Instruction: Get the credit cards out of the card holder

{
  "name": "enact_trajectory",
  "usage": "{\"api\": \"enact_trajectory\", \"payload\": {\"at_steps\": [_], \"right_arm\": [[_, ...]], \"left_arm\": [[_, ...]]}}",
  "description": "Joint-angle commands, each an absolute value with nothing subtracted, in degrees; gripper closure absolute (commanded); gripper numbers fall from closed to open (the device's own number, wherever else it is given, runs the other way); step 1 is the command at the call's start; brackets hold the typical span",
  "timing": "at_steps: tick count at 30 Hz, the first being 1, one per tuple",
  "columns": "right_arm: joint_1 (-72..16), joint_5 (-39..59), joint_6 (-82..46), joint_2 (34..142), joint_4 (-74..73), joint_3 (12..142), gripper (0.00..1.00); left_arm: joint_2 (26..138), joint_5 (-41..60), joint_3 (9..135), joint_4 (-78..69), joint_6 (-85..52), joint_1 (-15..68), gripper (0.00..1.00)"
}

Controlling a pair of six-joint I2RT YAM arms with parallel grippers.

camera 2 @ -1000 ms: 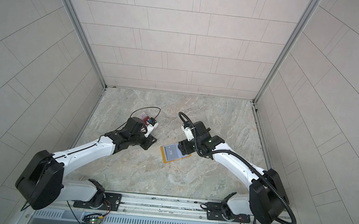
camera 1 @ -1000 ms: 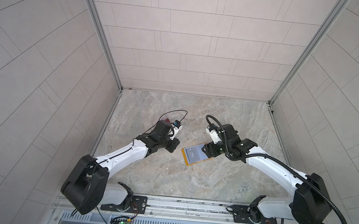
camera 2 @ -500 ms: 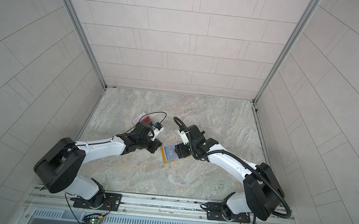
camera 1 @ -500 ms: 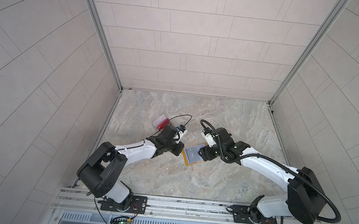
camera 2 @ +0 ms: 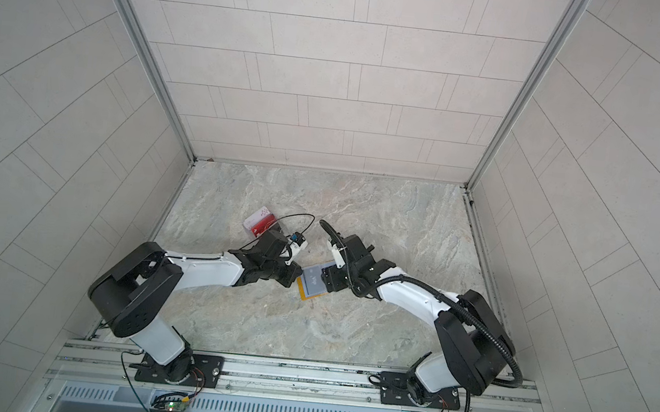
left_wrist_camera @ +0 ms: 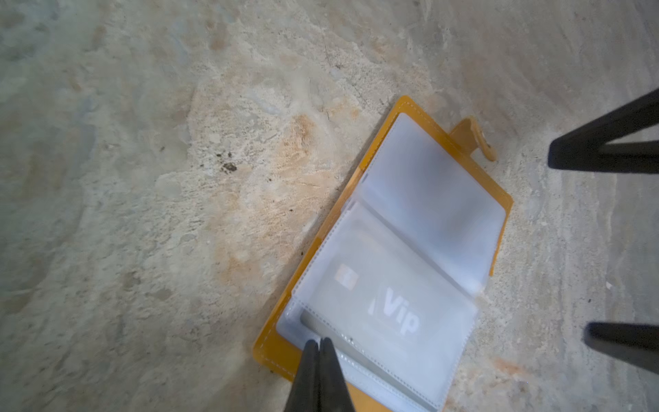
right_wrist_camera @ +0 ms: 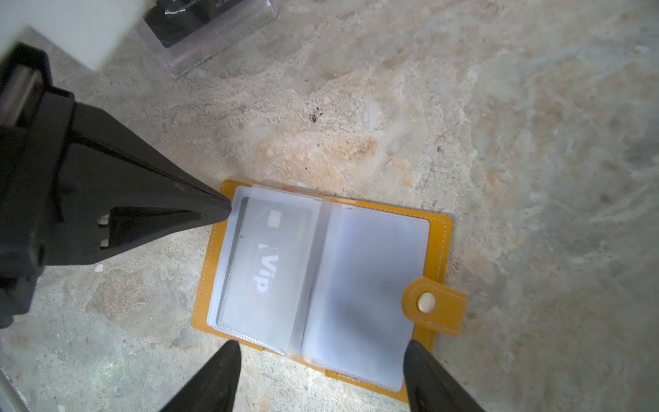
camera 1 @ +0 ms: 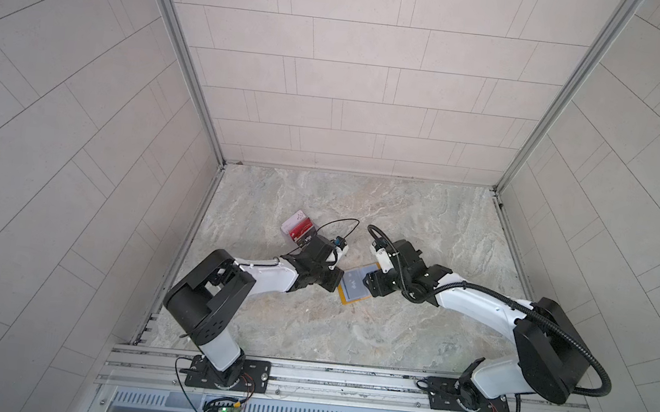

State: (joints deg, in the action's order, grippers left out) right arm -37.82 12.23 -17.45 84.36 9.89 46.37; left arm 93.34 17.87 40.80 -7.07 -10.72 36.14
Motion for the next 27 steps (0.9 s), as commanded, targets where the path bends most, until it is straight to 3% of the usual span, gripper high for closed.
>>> {"api": "enact_trajectory", "payload": {"at_steps": [1,27], "right_arm": [[-38.8,11.0,-17.7,85.1,7.3,46.2,0.26],[-46.0,3.2,-18.2,90.6,4.7,47.9,0.3]], "left_arm": [[93.9,15.7,40.3,-8.3,-11.8,36.4,1.0],[96.6,13.8,38.7,-8.9,-11.9,37.6,1.0]]}}
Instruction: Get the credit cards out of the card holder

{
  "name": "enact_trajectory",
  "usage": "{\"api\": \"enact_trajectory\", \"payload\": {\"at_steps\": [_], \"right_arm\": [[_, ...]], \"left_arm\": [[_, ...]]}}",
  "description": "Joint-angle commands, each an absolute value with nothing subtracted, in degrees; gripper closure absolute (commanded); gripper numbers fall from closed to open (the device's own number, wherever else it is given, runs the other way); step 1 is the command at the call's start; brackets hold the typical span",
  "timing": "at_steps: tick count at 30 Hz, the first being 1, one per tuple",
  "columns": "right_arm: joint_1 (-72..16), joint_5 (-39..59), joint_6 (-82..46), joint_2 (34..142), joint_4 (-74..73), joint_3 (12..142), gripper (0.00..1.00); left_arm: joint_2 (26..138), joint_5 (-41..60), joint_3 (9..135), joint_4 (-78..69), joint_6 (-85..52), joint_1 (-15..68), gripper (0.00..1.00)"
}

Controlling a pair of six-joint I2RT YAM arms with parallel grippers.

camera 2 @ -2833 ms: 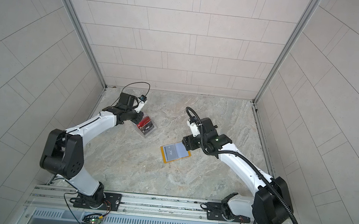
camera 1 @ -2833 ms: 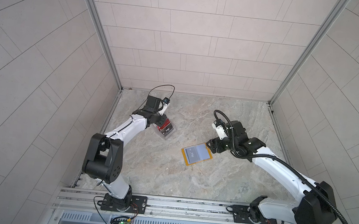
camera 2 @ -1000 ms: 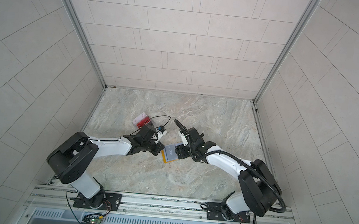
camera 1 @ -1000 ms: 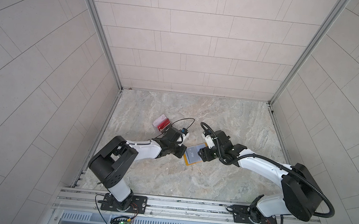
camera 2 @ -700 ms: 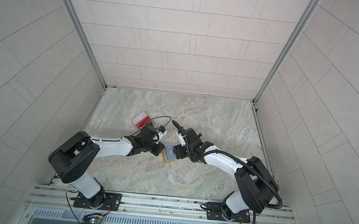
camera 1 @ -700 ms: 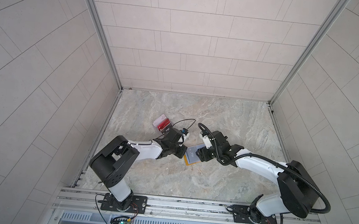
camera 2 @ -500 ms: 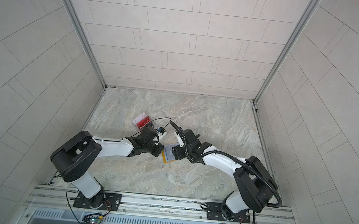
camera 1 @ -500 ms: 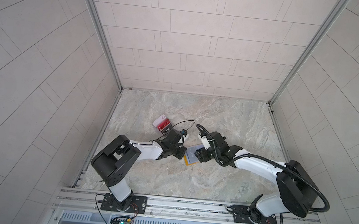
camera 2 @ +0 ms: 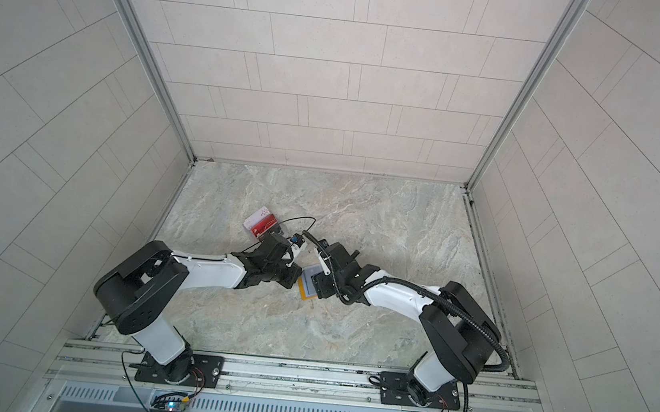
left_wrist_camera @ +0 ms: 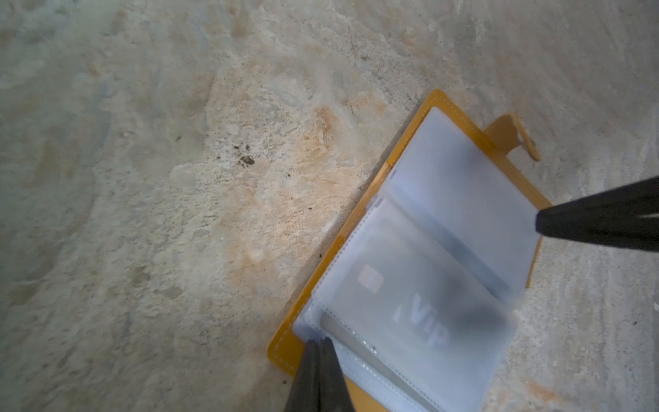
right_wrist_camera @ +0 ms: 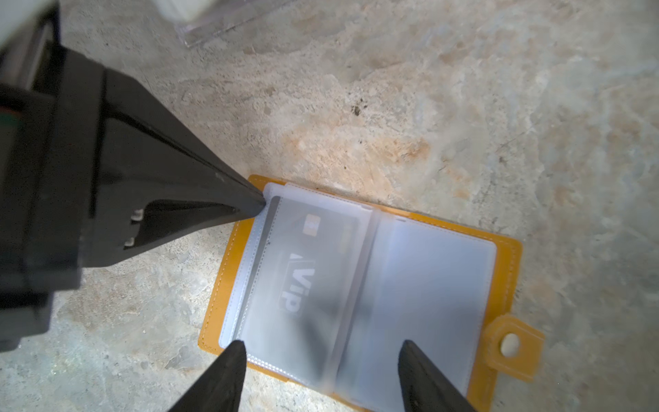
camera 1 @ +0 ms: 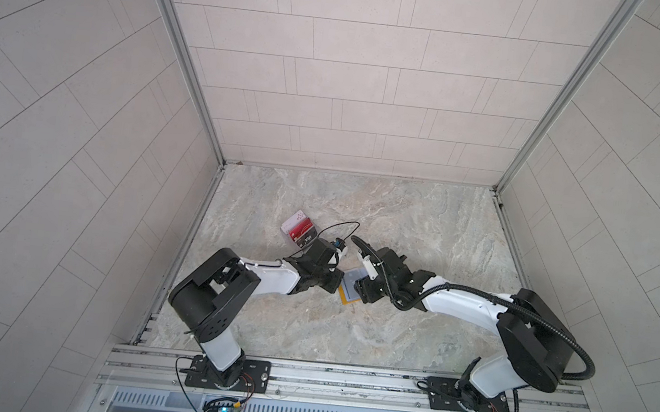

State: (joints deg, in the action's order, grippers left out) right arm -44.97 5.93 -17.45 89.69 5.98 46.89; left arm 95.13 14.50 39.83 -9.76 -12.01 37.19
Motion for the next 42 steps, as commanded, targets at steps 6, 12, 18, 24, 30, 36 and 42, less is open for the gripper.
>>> {"api": "enact_trajectory", "payload": {"at_steps": [6,12,18,24,30,36,42], "right_arm": [[-46.8,2.2,-19.2,92.9,2.6,48.1,0.31],[-47.8,0.6,-19.3,95.2,3.0,49.2,0.29],[-48.2,-0.1,-20.1,96.1,2.3,48.7,0.3],[-48.4,-1.2,-20.5,97.0,2.2,48.9,0.34],[-48.5,-2.4,-20.5,99.2,3.4,50.2,0.37],[-48.6,-6.1,-20.5,100.2,4.9,50.9,0.47],[-48.6,-9.6,-19.7,99.2,6.3,51.0,0.49]], "left_arm": [[96.5,14.0,37.4,-10.4,-12.8,37.6,1.0],[97.7,15.3,37.2,-11.6,-13.4,37.6,1.0],[98.6,16.4,37.2,-12.6,-14.0,37.6,1.0],[99.1,17.0,37.0,-12.9,-14.4,37.6,1.0],[98.8,17.7,37.2,-12.6,-14.9,37.6,1.0],[99.0,17.4,37.5,-12.0,-14.5,37.6,1.0],[99.9,17.3,39.0,-10.3,-13.0,37.6,1.0]]}}
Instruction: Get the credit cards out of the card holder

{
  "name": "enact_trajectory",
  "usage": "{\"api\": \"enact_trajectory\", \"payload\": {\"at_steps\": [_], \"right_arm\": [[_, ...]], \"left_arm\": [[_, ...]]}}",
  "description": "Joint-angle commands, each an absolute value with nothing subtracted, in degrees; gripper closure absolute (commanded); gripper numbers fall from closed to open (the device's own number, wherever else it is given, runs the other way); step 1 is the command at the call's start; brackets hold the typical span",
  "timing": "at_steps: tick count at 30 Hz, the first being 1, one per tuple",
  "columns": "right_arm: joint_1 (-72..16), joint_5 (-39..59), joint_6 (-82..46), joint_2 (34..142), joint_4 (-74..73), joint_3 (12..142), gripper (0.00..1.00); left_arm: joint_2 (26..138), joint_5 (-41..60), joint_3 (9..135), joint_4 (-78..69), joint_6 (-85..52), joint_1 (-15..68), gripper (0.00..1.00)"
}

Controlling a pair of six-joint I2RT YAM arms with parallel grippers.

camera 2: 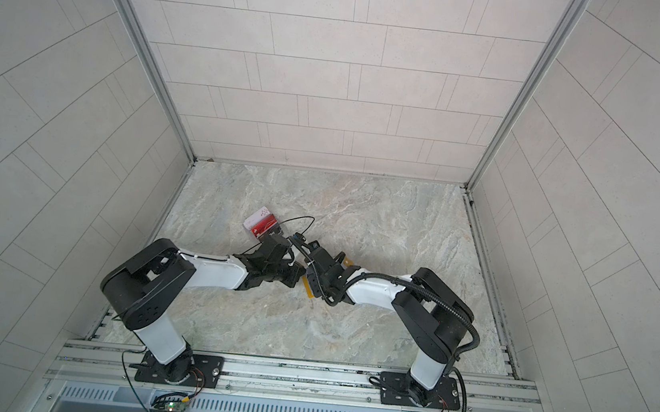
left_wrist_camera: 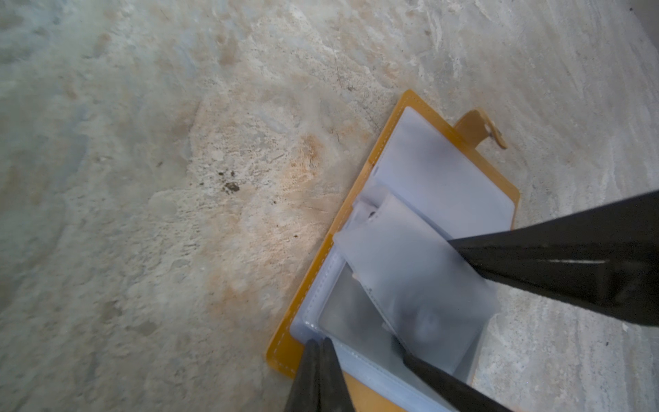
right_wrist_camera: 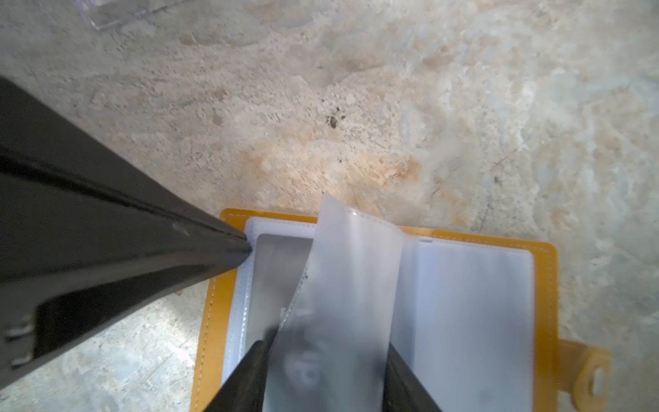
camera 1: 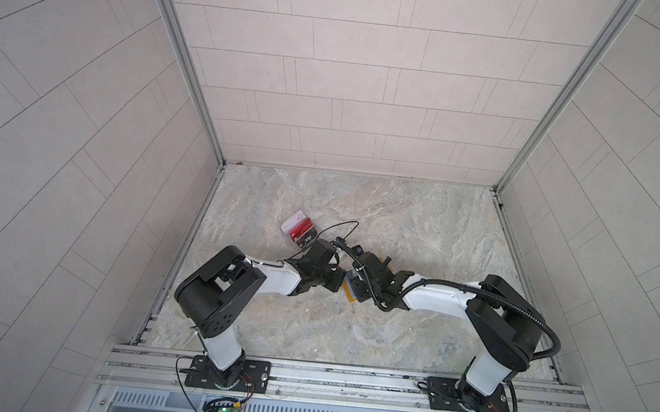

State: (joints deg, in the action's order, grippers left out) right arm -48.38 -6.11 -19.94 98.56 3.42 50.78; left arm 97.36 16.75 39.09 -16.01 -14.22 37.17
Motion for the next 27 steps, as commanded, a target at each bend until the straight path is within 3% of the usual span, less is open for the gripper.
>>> {"api": "enact_trajectory", "payload": {"at_steps": [1,27], "right_arm": [[-48.6,-9.7,-19.7,99.2,6.4,51.2,0.5],[-42.1,-13.3,-20.3,95.3,7.7,49.8,0.6]], "left_arm": [[99.9,17.3,39.3,-9.9,-12.9,37.6,1.0],[101.2,17.0,41.4,-8.1,-11.8,37.6,1.0]]}}
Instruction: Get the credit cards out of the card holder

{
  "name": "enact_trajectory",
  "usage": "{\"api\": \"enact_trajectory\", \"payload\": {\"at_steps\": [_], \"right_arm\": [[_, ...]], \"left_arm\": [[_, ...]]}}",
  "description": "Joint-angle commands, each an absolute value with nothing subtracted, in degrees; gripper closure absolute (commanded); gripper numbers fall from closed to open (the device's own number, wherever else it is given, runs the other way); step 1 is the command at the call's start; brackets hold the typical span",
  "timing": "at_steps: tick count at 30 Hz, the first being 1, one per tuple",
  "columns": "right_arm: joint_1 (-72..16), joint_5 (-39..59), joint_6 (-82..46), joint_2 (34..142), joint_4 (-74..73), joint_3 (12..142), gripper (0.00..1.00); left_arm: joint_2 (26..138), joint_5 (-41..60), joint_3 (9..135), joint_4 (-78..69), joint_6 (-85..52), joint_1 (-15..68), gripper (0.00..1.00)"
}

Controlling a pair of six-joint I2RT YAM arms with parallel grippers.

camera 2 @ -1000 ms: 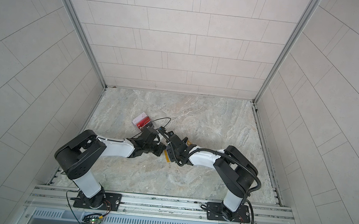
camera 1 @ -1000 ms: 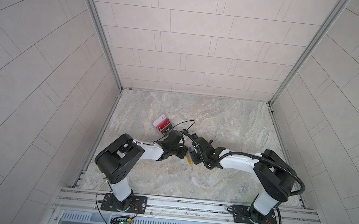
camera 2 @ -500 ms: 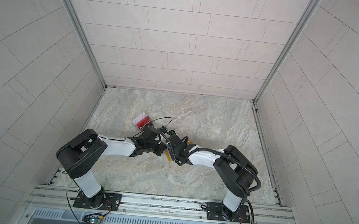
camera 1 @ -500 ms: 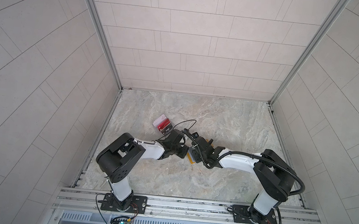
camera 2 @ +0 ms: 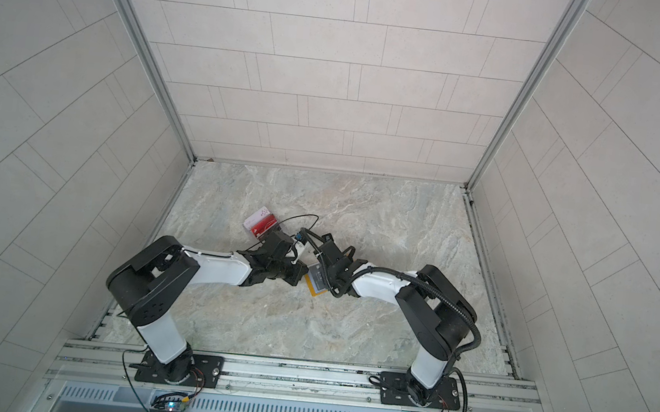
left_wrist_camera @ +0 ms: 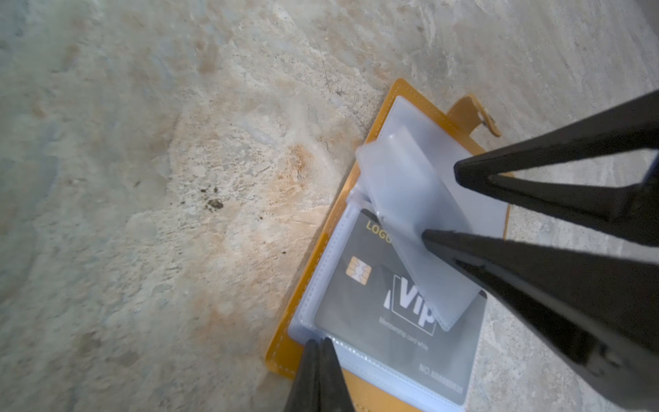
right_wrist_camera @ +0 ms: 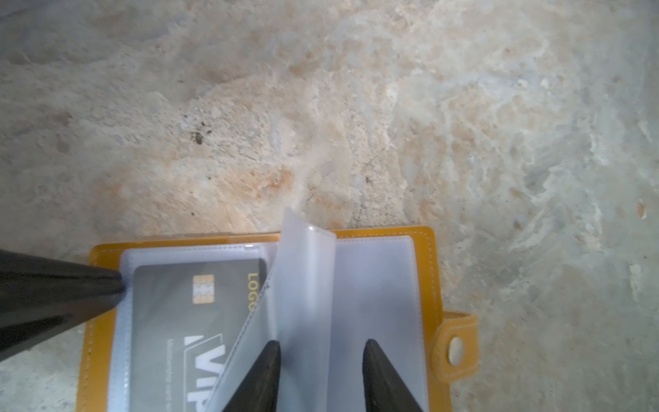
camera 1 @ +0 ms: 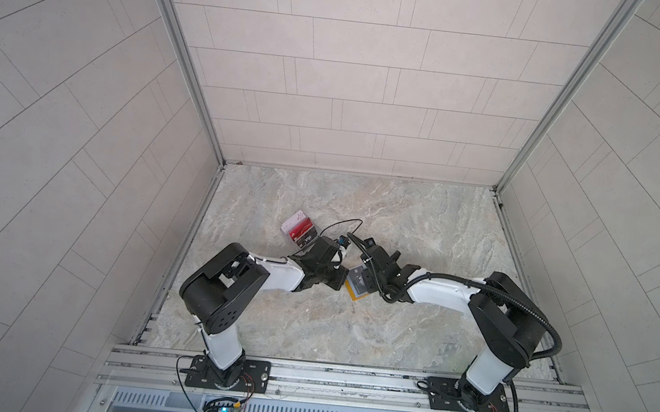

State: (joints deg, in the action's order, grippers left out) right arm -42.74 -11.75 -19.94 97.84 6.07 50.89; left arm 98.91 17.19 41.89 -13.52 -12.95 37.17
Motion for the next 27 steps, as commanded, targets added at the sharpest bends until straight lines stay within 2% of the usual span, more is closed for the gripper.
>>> {"api": "enact_trajectory", "payload": {"at_steps": [1,10,23,27], "right_arm": [[-41.7,-13.3,-20.4,95.0,7.8,49.7,0.6],[-39.4,-13.2,-20.3,93.1,9.2,49.0,0.64],[-38.8,-18.2,-18.9,86.4,14.3,48.5,0.65],[-37.6,-16.6,-16.7,83.8,17.9,50.3,0.64]], "left_arm": [[101.1,17.1,41.5,-8.0,-11.7,37.6,1.0],[101.1,17.5,41.9,-7.8,-11.3,37.6,1.0],[100.4,17.3,42.1,-6.7,-10.6,37.6,1.0],[100.5,17.1,42.4,-6.6,-10.5,37.6,1.0]]}}
